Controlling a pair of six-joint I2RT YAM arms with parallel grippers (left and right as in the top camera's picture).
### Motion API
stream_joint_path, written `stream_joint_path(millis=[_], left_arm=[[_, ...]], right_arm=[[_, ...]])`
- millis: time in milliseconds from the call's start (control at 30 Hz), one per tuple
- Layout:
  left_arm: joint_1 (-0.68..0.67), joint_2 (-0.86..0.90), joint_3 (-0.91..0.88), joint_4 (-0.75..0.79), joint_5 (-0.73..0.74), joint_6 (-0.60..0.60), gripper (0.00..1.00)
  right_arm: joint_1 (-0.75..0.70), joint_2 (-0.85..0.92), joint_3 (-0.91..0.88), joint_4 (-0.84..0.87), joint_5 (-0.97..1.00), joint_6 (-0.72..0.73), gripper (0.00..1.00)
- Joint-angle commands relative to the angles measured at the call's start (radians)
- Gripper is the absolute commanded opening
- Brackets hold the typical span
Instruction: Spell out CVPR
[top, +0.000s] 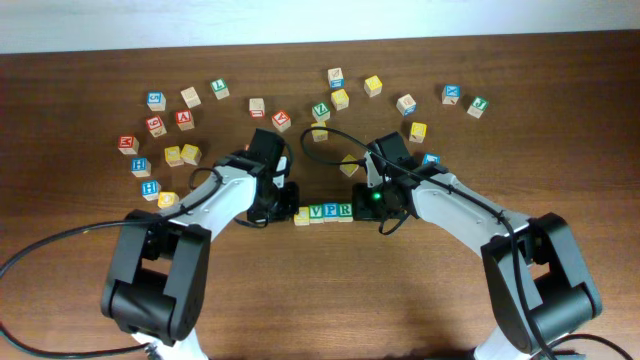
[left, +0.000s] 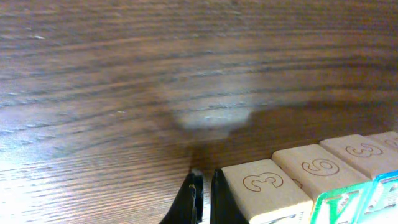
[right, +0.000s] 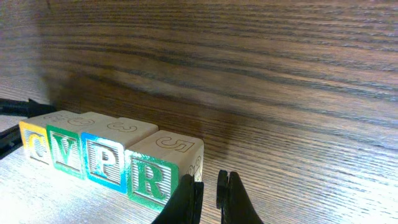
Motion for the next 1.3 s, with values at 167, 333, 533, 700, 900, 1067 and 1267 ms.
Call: stream_joint_path(millis=[167,333,533,700,900,1067,1267], left_arm=[[-0.016,0.019,-0.005,0.009,0.0,-0.009,0.0],[-0.012,0.018,0.072,-0.101,-0.122,-0.009,0.0],[0.036,-0.01,0.212,-0.317,-0.071,0.026,0.0],[0.031,-0.014,0.208,-0.46,0.094,0.066,0.0],[-0.019,-0.014,0.14,-0.454,0.095,0.038,0.0],[-0.08,-0.013,0.083,-0.34,0.094,-0.063,0.0],[-0.108,-0.01,0.057,-0.274,-0.026,-0.144,0.0]], right_arm=[[0.03,0.008,-0.006,0.003,0.013,0.004,0.04],[0.03,0.008,-0.006,0.003,0.024,0.004,0.04],[0.029,0.008,-0.006,0.0,0.039,0.004,0.04],[-0.006,0.008,-0.005,-0.004,0.038,0.005,0.04],[-0.037,0.008,-0.005,-0.011,0.035,0.005,0.05],[-0.074,0.007,-0.005,-0.007,0.035,0.008,0.05],[-0.093,0.008,-0.006,-0.016,0.035,0.008,0.05]])
